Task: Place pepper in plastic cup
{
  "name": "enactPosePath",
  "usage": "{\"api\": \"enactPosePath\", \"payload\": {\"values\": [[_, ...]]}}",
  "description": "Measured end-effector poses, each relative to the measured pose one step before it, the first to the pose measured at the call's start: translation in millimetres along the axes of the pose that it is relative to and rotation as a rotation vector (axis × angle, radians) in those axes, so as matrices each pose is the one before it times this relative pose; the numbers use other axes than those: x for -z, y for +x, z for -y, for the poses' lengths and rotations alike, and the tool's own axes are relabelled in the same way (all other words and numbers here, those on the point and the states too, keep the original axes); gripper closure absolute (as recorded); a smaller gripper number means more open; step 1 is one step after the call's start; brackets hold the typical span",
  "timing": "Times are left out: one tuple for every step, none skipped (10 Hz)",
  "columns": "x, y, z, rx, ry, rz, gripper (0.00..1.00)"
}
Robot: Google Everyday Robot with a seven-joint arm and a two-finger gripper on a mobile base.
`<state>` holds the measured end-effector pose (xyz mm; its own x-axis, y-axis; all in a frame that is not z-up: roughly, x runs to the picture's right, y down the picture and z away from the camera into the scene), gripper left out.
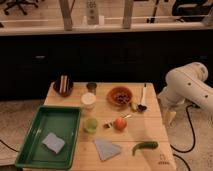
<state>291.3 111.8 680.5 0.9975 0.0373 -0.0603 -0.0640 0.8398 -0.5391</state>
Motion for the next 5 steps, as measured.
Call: {"api": "enactPosePath", "payload": {"values": [[-1.67, -2.52, -6.59, 0.01378, -0.00039, -0.00796, 0.20], [-0.93, -1.81, -12.90, 0.01581, -0.00042, -0.01182, 0.20], [-0.46, -0.32, -9.36, 0.00688, -0.00011, -0.00704, 0.20], [-1.20, -0.97, -3.03, 0.00781, 0.00008, -0.00644, 0.20], [-1.73, -4.60, -1.71, 0.01468, -0.00050, -0.00408, 0.20]]}}
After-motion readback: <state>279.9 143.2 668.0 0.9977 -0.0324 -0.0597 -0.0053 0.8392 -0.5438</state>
